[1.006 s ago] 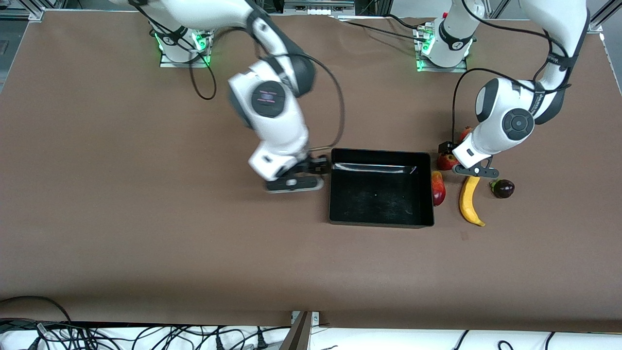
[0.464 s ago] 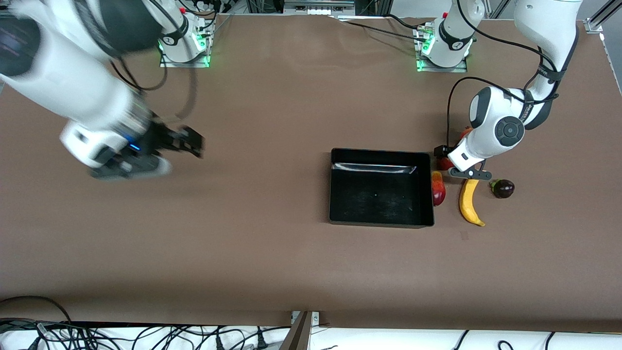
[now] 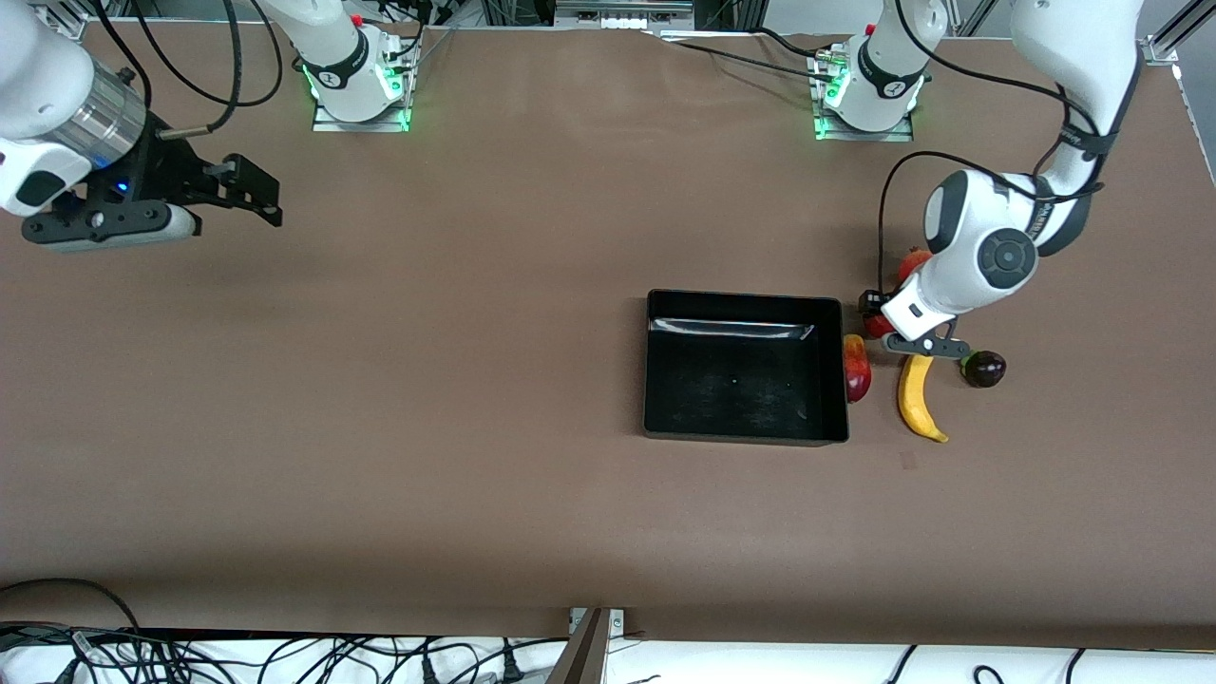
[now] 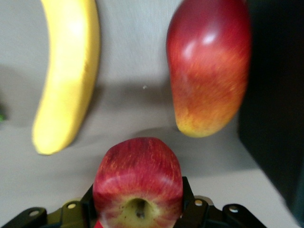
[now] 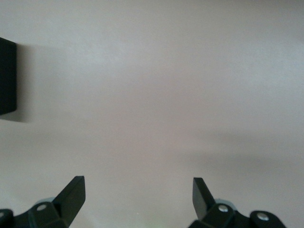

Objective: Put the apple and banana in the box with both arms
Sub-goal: 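Carry the held apple over the black box with the left gripper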

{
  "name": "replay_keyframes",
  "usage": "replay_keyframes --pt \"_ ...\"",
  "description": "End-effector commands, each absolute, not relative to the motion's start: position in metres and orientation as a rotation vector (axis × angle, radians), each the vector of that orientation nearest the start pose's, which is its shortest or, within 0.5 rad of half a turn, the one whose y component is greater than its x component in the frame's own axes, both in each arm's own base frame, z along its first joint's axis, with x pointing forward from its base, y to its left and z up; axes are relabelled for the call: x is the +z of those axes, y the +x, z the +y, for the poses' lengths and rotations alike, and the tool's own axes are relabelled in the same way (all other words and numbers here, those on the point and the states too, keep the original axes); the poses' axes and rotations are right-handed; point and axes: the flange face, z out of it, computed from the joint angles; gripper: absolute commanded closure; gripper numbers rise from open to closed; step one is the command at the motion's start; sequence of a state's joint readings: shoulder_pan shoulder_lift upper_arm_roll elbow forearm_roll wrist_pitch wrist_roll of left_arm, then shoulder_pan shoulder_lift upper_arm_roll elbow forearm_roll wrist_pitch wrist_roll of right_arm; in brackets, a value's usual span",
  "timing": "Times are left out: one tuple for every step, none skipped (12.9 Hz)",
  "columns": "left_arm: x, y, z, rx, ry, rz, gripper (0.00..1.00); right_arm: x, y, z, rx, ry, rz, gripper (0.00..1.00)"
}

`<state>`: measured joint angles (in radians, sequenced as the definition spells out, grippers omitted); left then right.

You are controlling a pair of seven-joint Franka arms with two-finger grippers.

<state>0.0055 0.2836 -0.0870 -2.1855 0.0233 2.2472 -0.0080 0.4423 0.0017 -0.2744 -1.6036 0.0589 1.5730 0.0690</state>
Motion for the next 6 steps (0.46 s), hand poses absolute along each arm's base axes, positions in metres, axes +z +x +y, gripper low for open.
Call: replay_keyframes --pt "0.341 0.580 -0.075 0.420 -3.120 0.104 1.00 0.605 0.541 0.067 0.045 -3.088 -0.171 0.00" --pt "0.355 0.589 -0.104 0.431 -3.147 0.039 1.00 0.608 0.539 0.060 0.042 -3.090 -0.154 0.00" --pt "0.361 0.591 -0.132 0.430 -3.169 -0.048 1.00 0.609 0.533 0.057 0.046 -3.092 -0.147 0.00" --pt "0.359 0.588 -0.160 0.429 -3.159 -0.093 1.00 0.610 0.529 0.056 0.041 -3.095 -0.145 0.00" --pt "0.352 0.585 -0.185 0.436 -3.152 -0.103 1.00 0.610 0.529 0.056 0.041 -3.105 -0.146 0.00" --pt "0.338 0.587 -0.201 0.418 -3.152 -0.117 1.00 0.611 0.530 0.056 0.034 -3.109 -0.142 0.00"
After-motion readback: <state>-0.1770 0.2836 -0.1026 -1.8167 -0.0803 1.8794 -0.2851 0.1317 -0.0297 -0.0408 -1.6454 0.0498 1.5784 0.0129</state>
